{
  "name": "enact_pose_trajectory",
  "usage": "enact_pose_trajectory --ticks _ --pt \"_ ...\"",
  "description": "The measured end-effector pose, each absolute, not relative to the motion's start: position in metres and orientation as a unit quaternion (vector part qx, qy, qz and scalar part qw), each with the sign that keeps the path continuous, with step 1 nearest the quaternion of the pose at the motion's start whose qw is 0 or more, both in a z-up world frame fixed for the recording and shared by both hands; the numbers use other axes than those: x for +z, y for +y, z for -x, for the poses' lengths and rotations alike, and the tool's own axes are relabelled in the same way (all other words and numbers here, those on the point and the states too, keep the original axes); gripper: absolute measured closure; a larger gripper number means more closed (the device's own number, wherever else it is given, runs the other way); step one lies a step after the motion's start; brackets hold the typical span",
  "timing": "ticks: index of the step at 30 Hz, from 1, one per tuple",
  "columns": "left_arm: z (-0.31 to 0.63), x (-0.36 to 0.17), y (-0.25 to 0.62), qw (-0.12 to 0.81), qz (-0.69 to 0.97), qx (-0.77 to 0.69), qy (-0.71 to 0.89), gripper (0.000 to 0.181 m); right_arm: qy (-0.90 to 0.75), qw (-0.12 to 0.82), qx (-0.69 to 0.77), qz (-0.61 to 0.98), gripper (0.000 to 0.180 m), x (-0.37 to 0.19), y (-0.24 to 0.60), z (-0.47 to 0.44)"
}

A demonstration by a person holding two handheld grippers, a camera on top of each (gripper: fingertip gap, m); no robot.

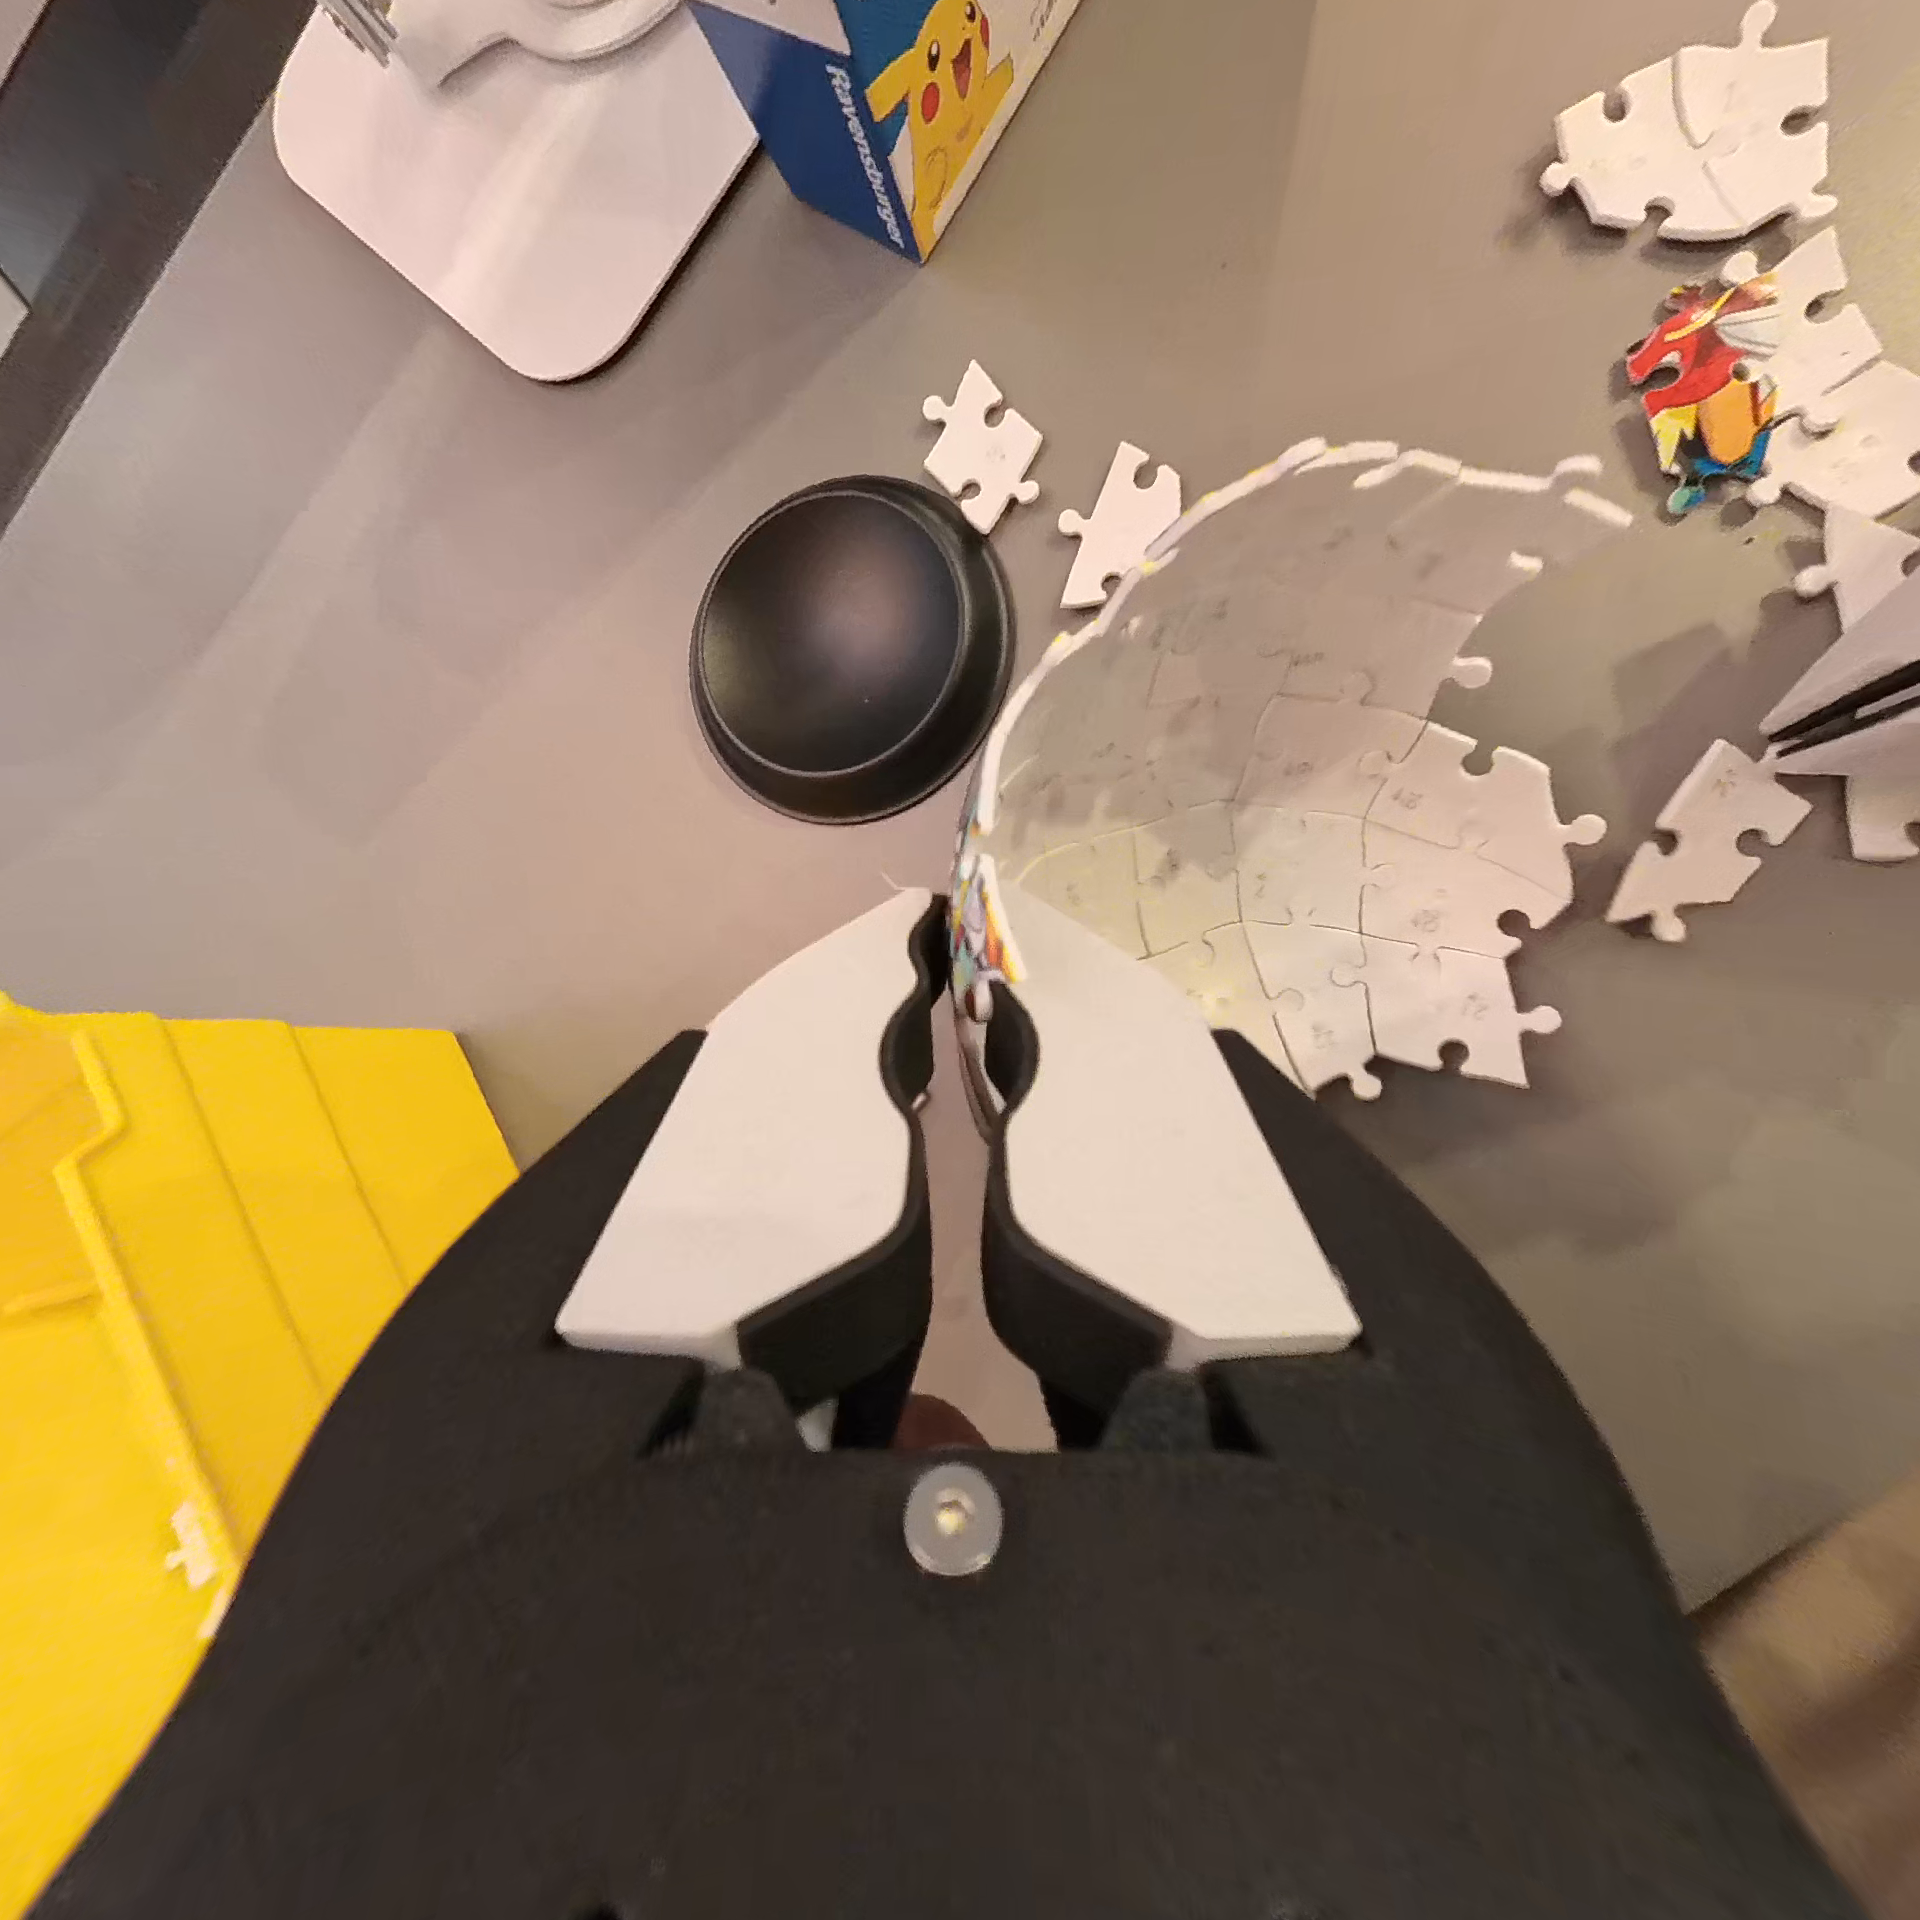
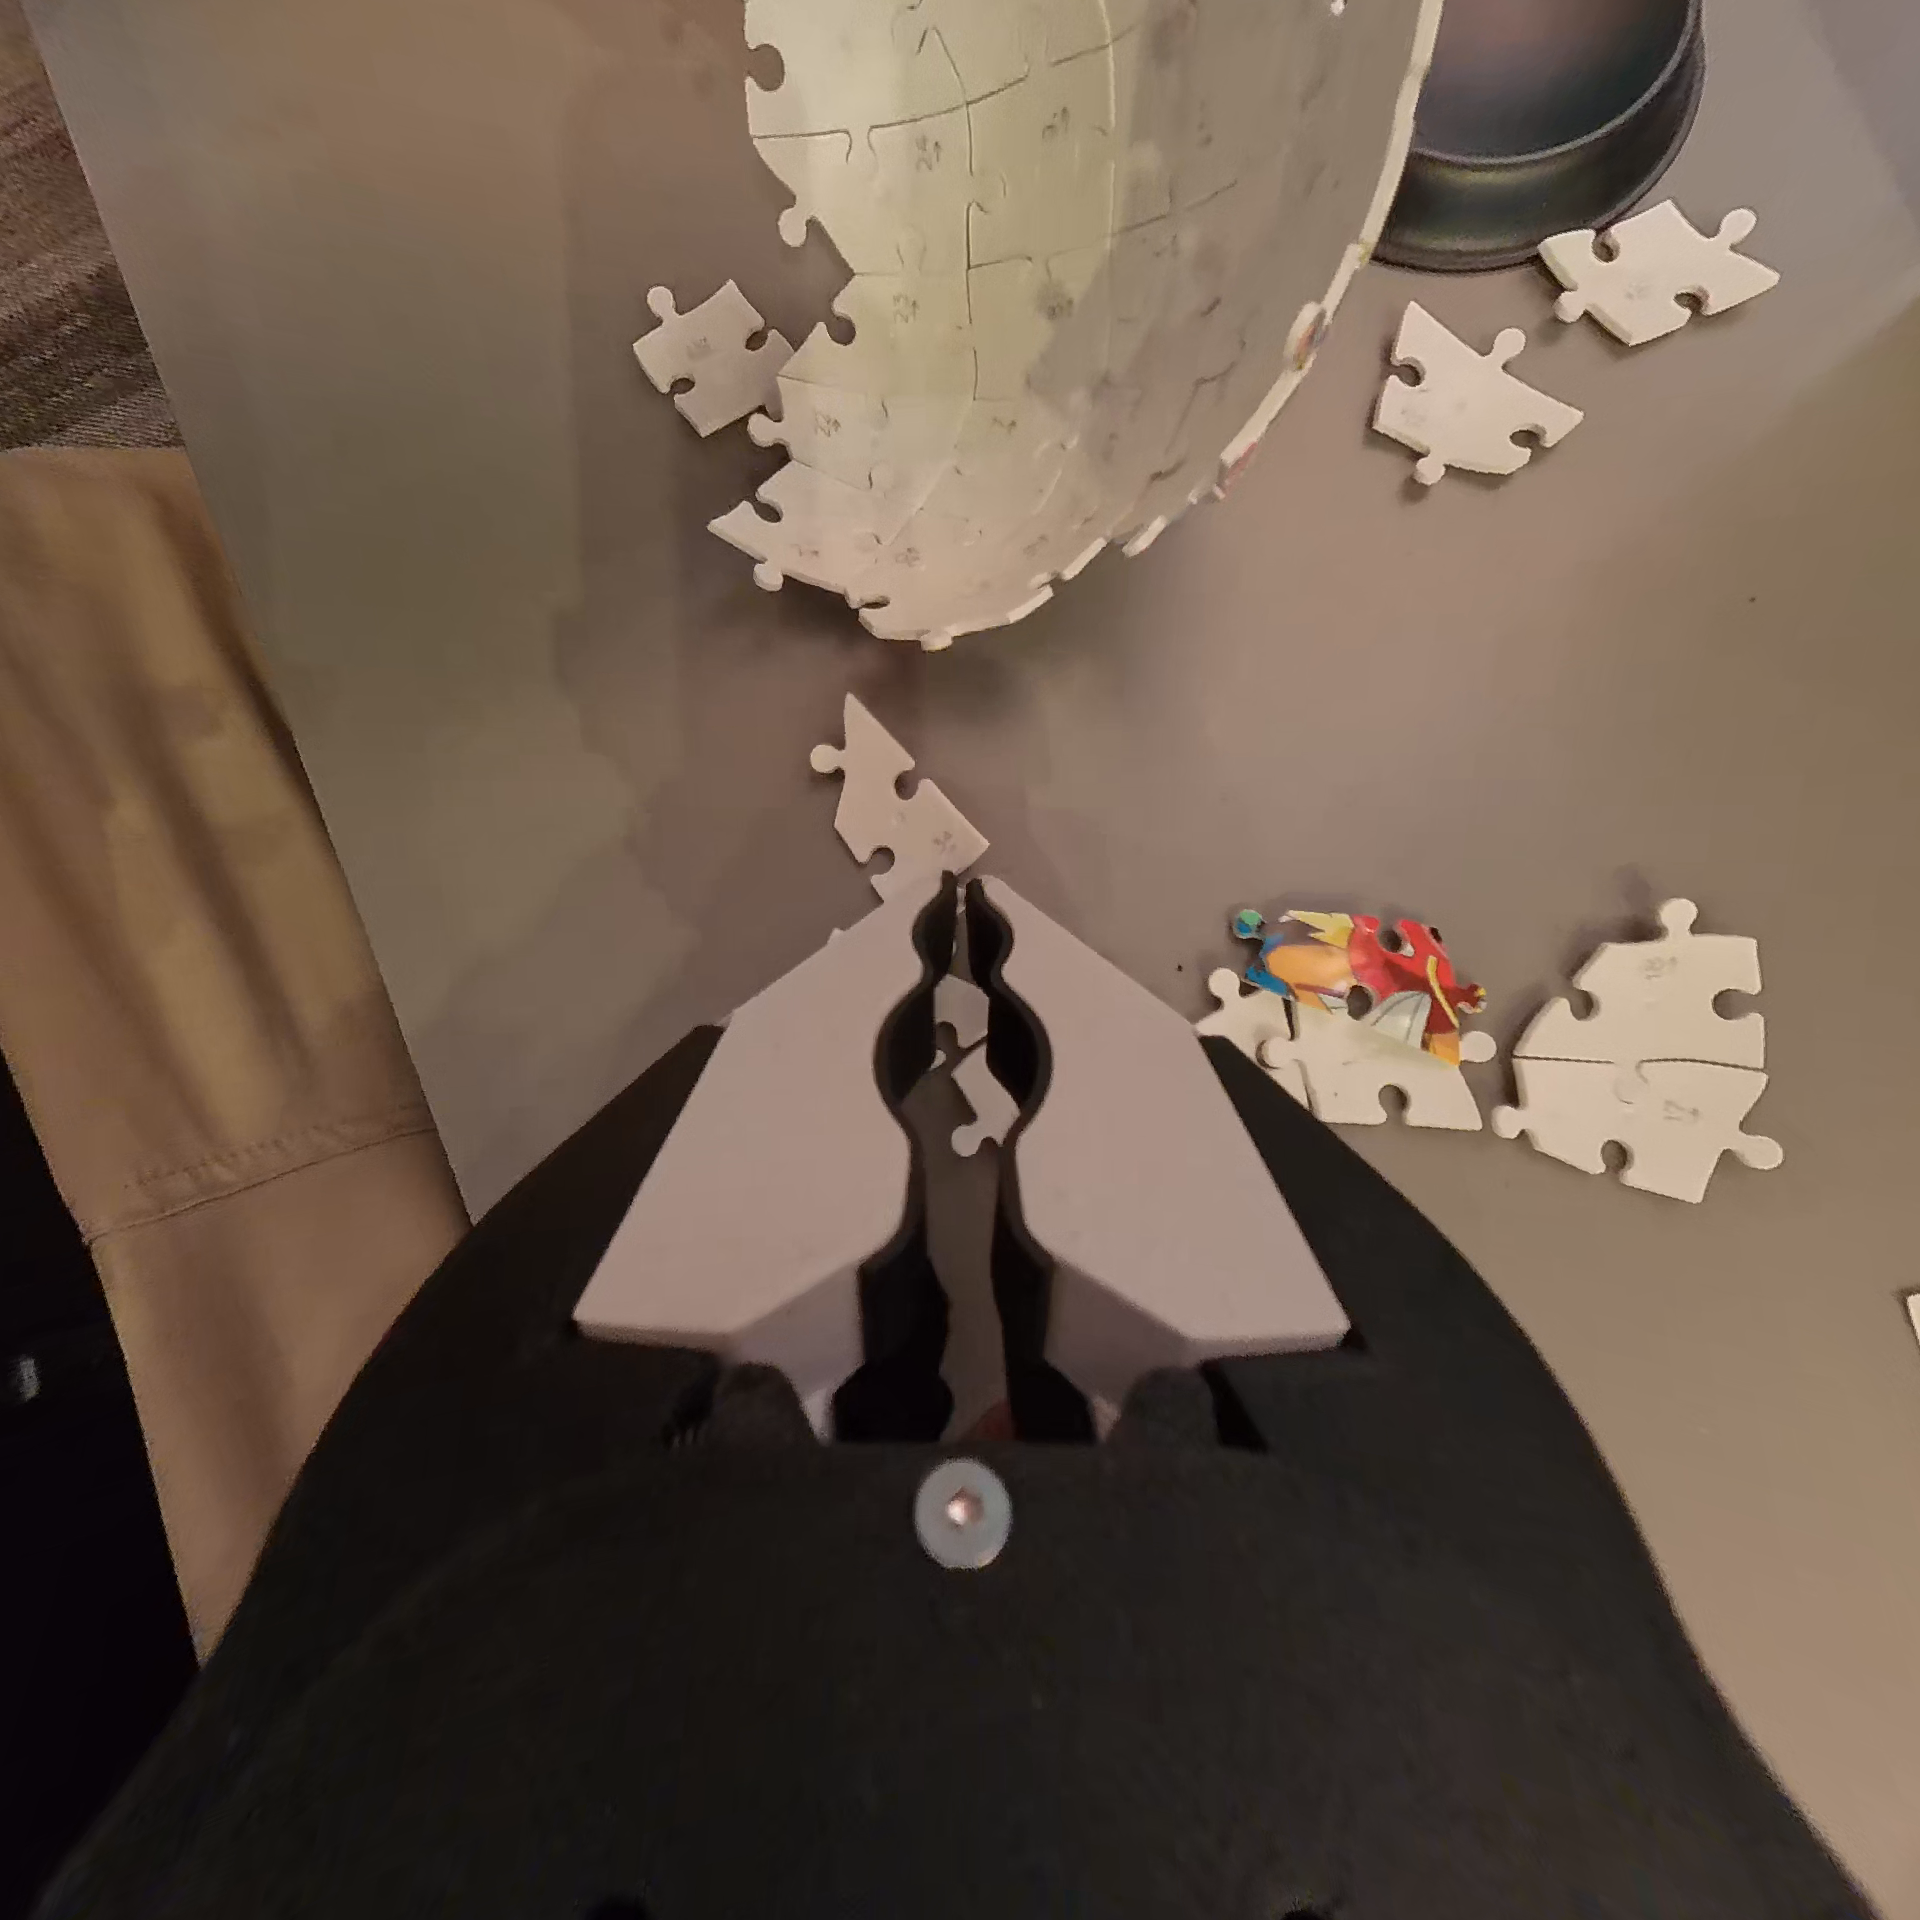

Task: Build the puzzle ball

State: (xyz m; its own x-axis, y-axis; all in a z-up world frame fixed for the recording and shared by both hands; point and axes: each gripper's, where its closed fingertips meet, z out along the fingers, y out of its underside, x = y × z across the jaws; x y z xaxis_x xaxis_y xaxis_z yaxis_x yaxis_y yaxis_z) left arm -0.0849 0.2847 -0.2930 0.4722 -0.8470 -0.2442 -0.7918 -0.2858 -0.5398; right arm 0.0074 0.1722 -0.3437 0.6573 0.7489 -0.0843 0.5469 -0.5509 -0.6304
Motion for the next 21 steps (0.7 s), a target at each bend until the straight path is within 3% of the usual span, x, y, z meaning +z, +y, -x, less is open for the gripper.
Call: enact_pose_trajectory --ticks 1,7,17,21 --pt "0.085 -0.294 0.285 0.31 0.802 -0.048 0.508 0.177 -0.376 0.289 0.174 0.863 0.18 -0.344 0.172 -0.008" --pt "0.087 -0.296 0.286 0.308 0.807 -0.06 0.501 0.177 -0.377 0.293 0.175 0.861 0.18 -0.343 0.173 -0.009" --pt "0.091 -0.296 0.282 0.288 0.804 -0.059 0.516 0.177 -0.355 0.286 0.168 0.874 0.152 -0.334 0.172 -0.045" --pt "0.092 -0.296 0.28 0.282 0.802 -0.06 0.523 0.177 -0.383 0.264 0.157 0.871 0.149 -0.34 0.159 -0.056"
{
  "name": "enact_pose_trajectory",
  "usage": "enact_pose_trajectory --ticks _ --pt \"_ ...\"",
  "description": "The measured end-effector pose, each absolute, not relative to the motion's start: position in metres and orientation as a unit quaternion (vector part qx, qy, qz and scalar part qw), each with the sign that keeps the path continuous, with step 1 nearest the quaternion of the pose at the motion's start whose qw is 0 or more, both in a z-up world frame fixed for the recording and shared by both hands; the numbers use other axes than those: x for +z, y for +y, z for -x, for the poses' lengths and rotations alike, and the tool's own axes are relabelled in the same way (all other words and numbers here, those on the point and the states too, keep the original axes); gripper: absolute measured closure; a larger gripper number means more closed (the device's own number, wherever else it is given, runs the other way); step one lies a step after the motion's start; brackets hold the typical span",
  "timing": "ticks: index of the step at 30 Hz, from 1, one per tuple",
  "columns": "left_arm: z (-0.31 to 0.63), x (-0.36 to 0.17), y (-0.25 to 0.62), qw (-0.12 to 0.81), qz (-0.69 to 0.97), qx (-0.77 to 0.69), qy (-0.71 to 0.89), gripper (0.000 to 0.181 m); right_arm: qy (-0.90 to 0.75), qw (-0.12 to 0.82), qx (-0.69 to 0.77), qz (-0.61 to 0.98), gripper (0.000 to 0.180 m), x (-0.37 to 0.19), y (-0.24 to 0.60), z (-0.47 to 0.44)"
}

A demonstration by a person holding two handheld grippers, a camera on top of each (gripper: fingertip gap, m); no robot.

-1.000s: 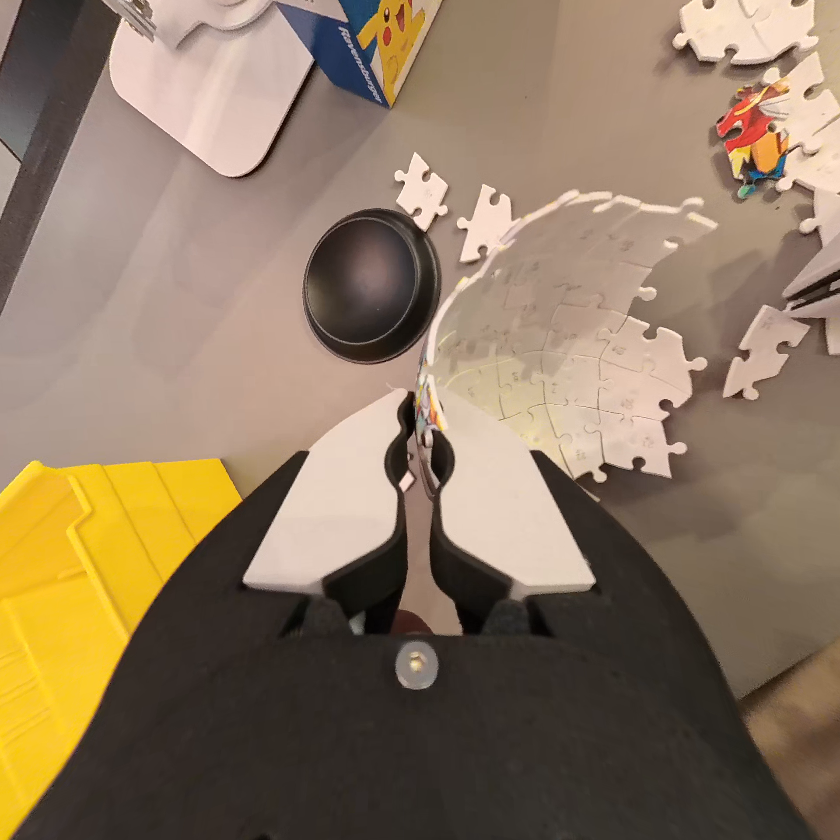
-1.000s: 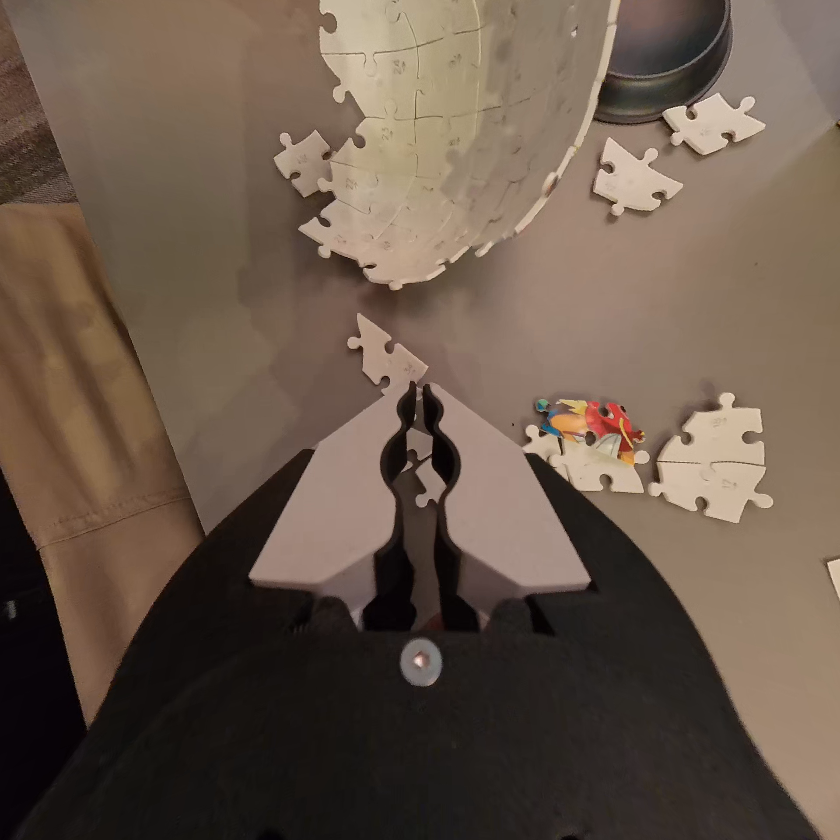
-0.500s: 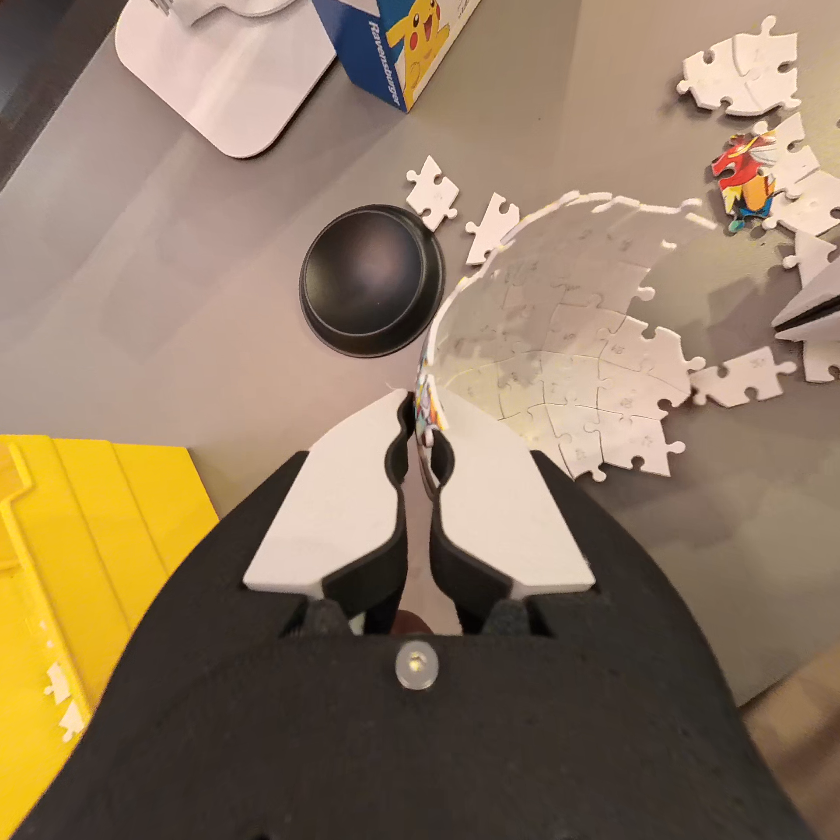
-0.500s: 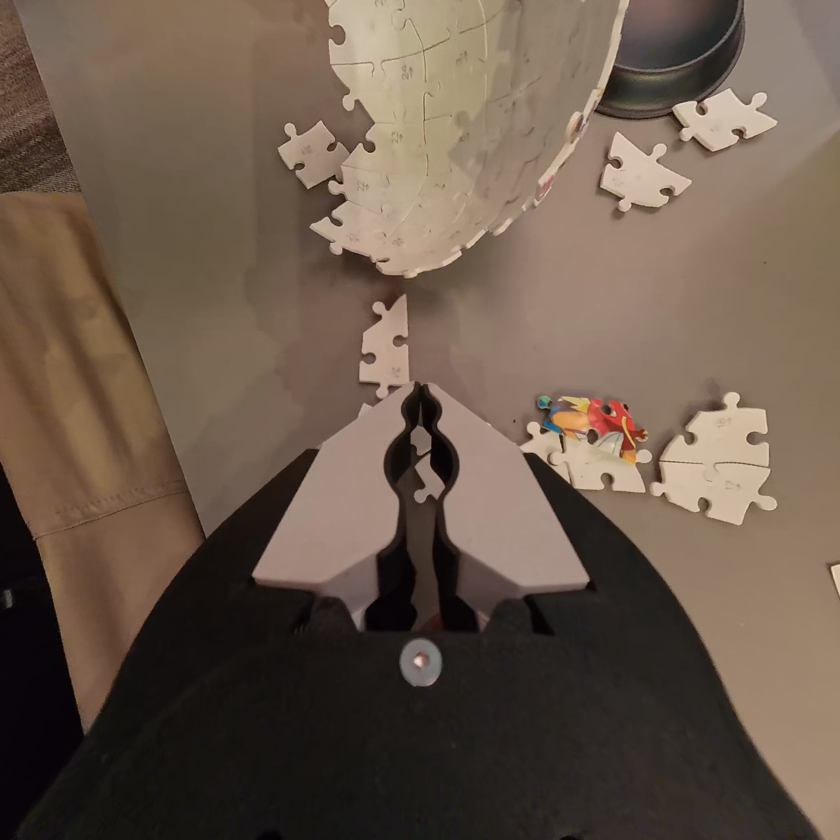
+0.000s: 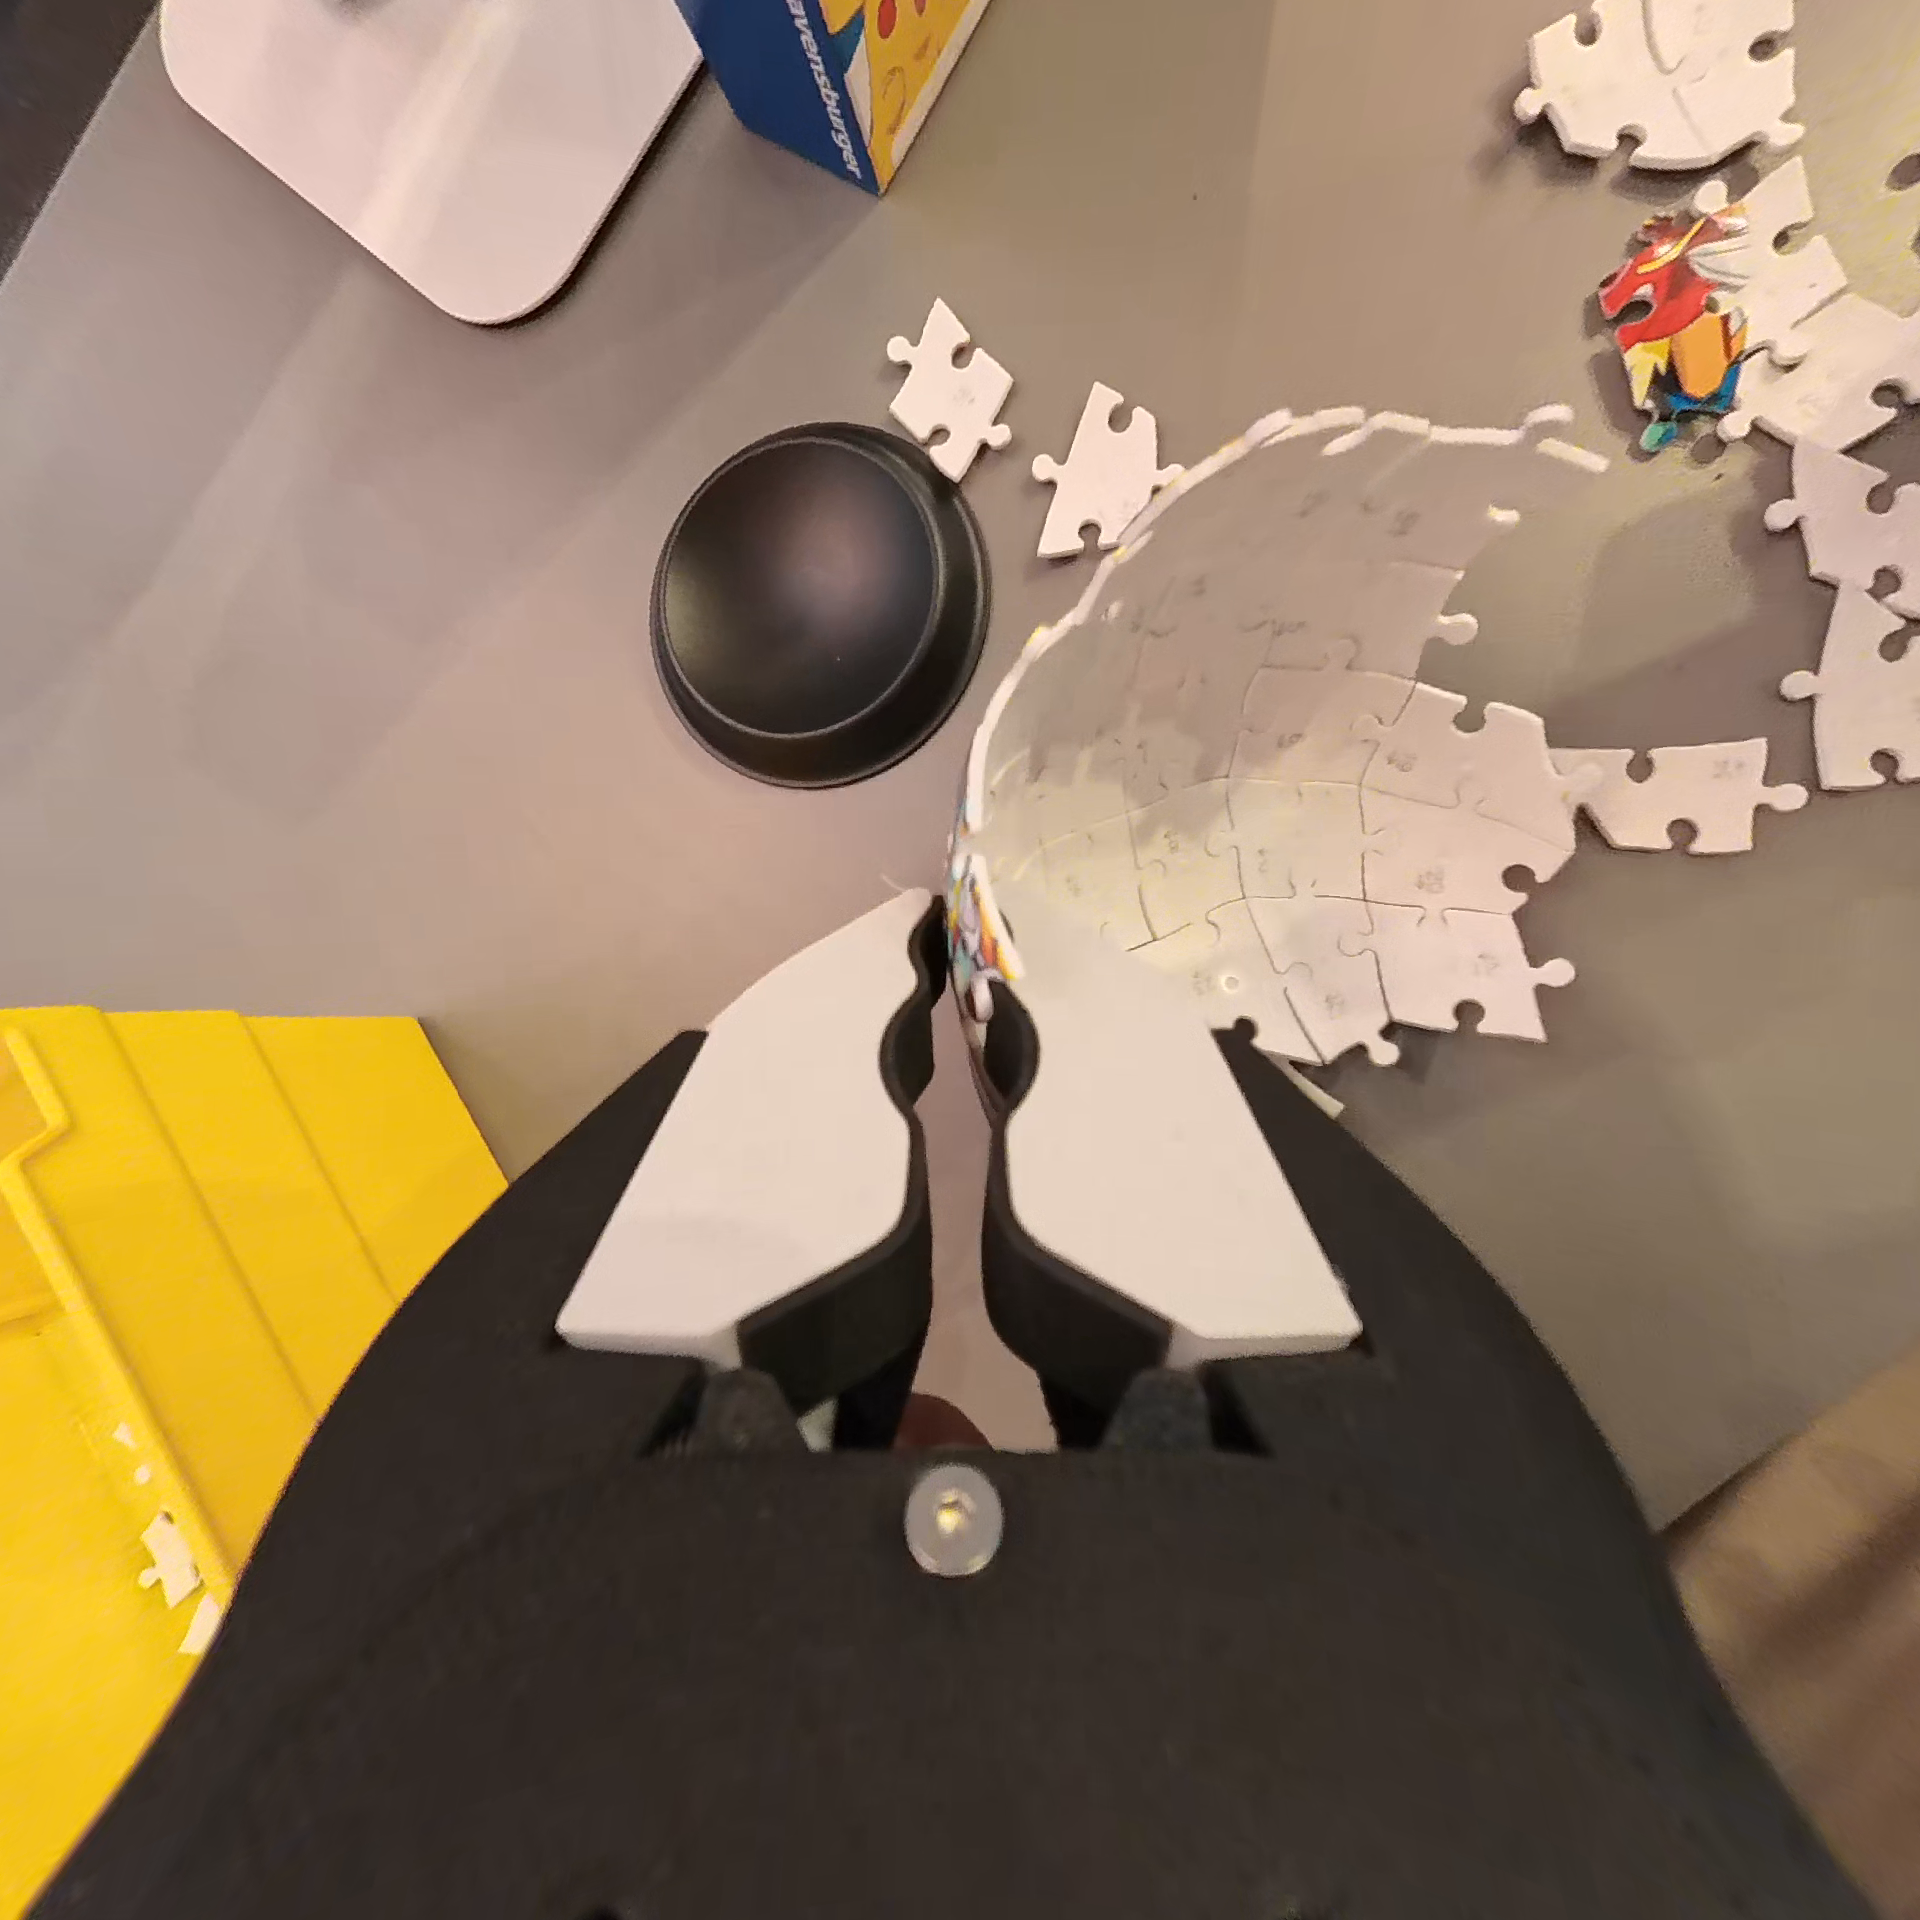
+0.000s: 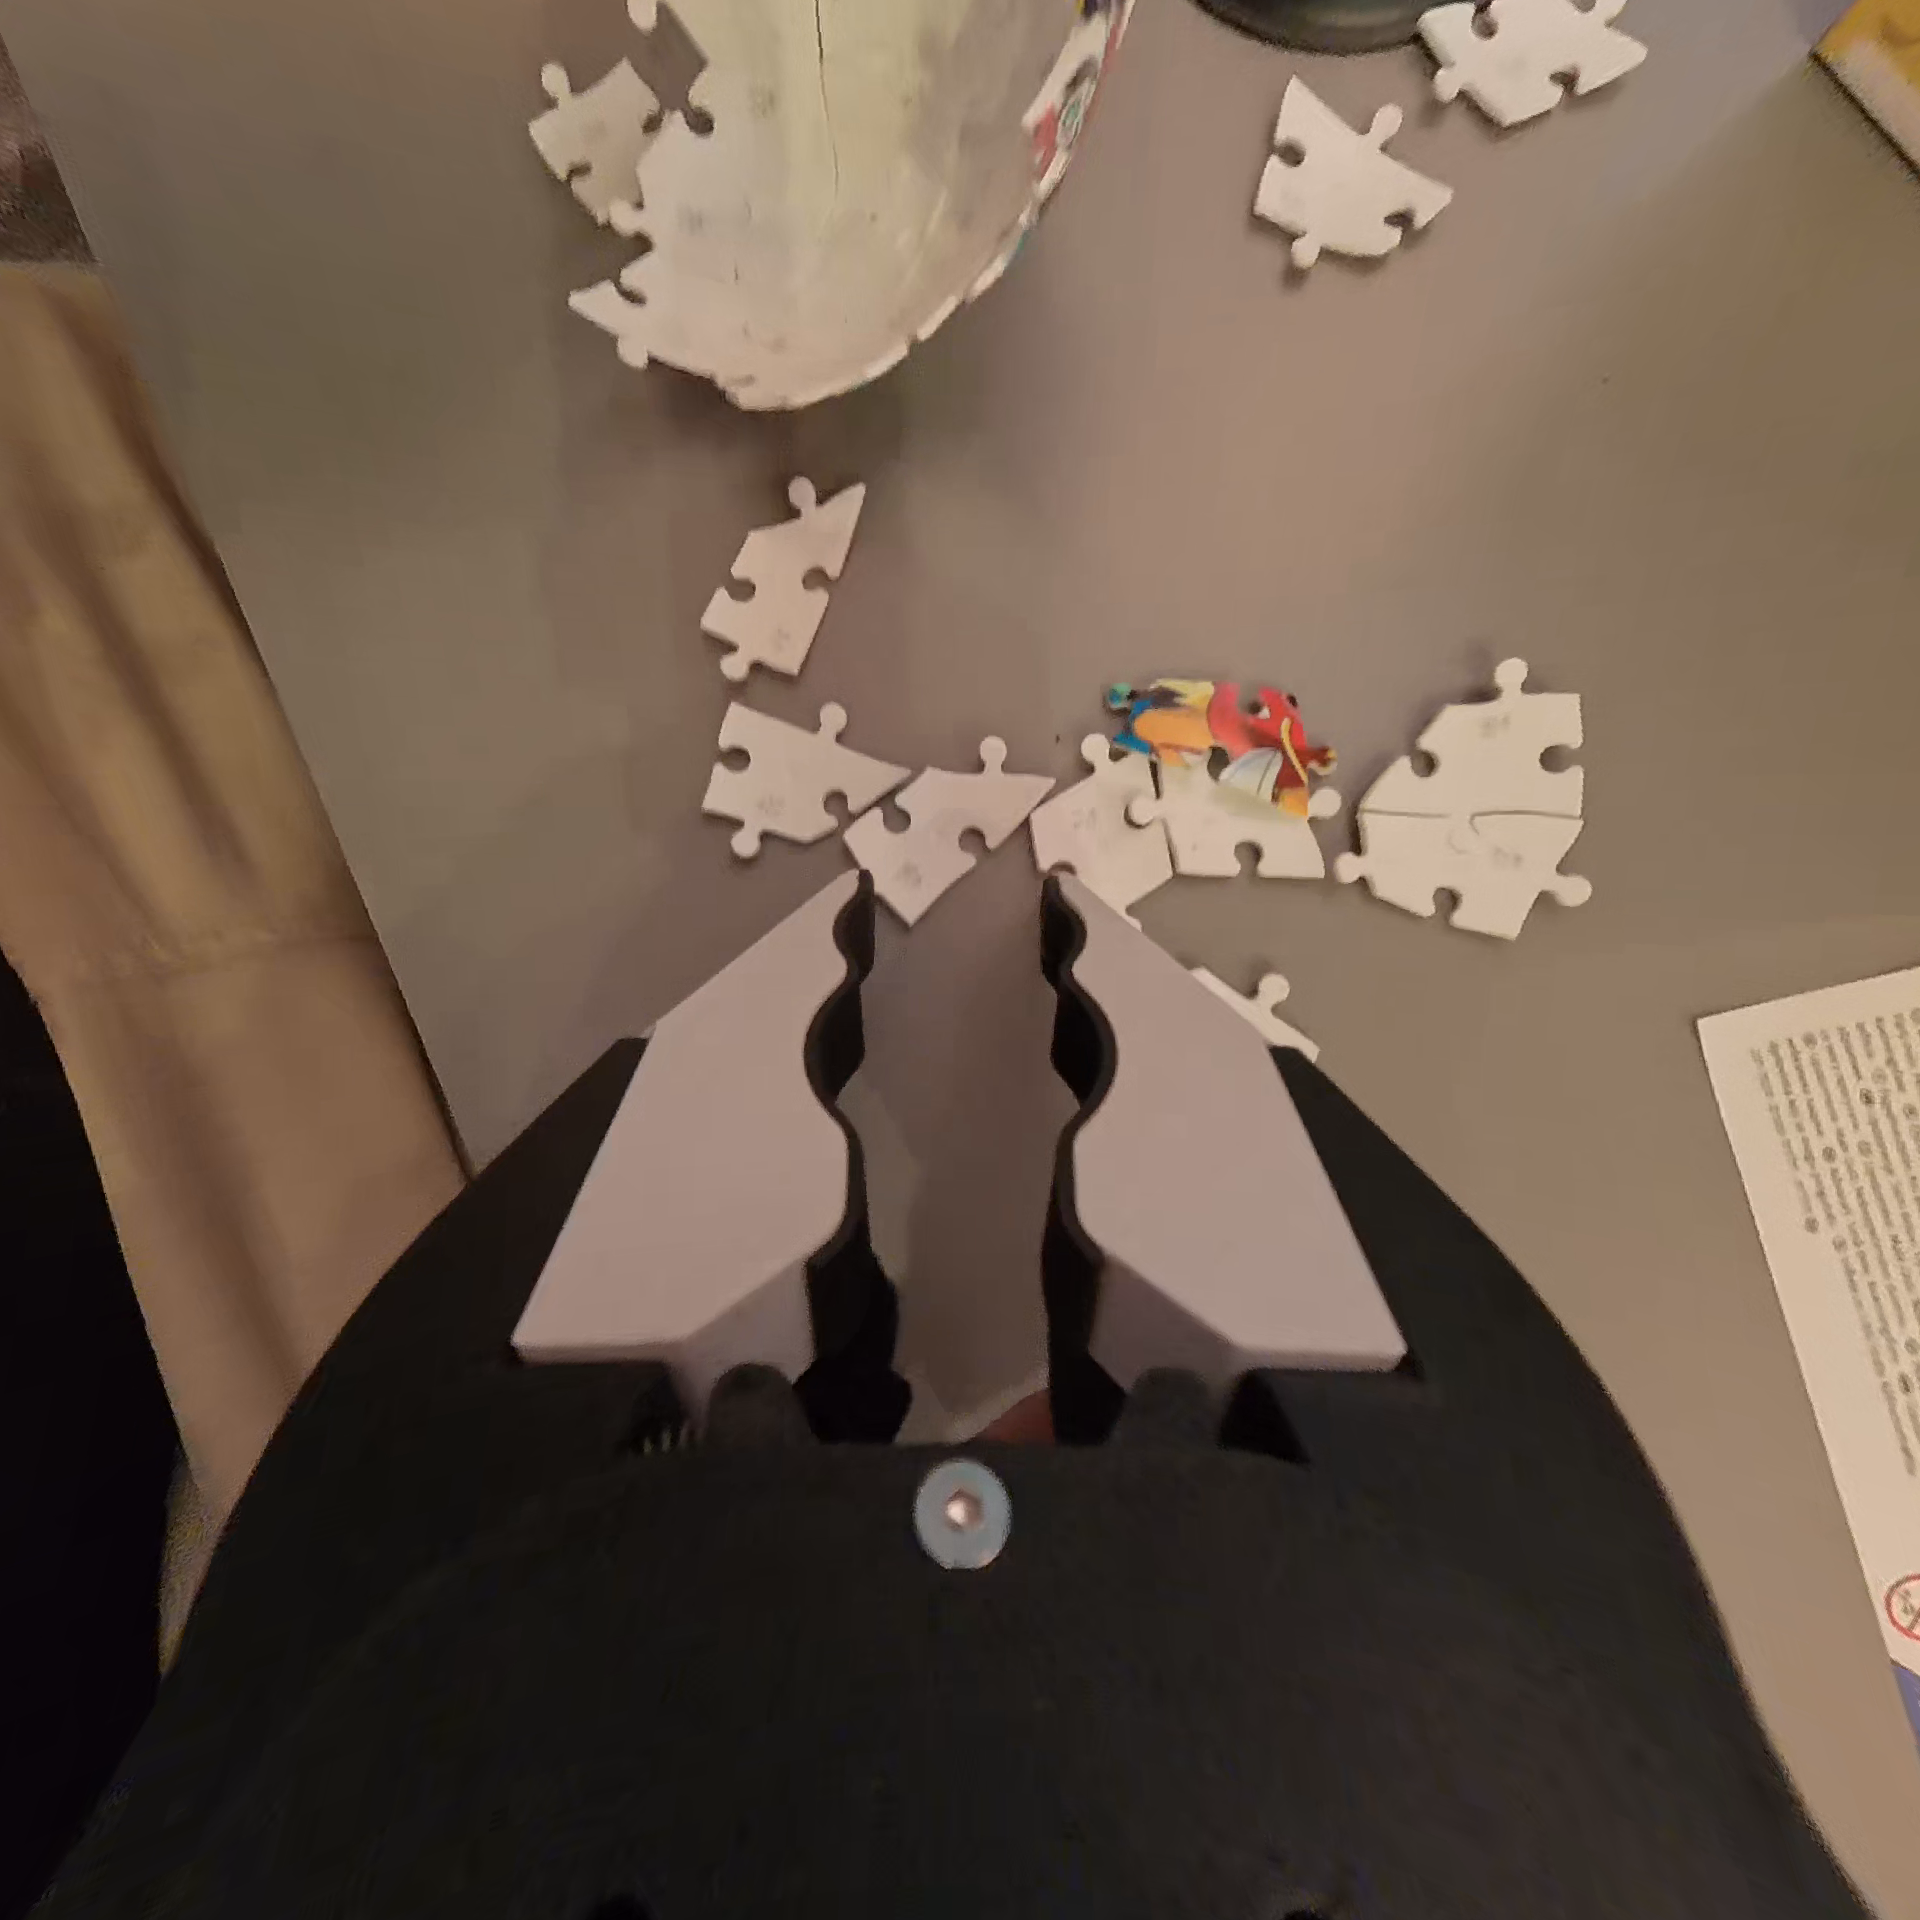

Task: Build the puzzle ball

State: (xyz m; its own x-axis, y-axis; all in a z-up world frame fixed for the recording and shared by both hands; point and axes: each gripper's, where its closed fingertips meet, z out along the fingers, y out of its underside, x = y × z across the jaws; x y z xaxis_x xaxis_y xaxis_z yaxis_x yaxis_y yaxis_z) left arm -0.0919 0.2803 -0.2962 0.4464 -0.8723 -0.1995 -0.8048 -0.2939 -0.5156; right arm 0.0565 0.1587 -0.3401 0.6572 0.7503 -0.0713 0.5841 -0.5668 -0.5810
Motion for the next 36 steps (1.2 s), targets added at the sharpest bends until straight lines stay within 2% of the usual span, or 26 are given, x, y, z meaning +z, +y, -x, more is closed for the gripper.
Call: enact_pose_trajectory --ticks 12,14,18,27,36 --pt "0.092 -0.298 0.273 0.264 0.8 -0.064 0.535 0.177 -0.409 0.246 0.143 0.867 0.152 -0.35 0.152 -0.049" --pt "0.091 -0.298 0.272 0.263 0.799 -0.064 0.536 0.177 -0.404 0.25 0.126 0.871 0.161 -0.35 0.156 -0.049" --pt "0.09 -0.298 0.271 0.262 0.798 -0.063 0.539 0.177 -0.404 0.251 0.123 0.871 0.164 -0.35 0.157 -0.048" --pt "0.091 -0.297 0.268 0.252 0.796 -0.056 0.547 0.177 -0.425 0.241 0.126 0.864 0.163 -0.35 0.151 -0.055" --pt "0.091 -0.298 0.267 0.247 0.797 -0.052 0.549 0.177 -0.407 0.26 0.115 0.868 0.152 -0.34 0.159 -0.069"
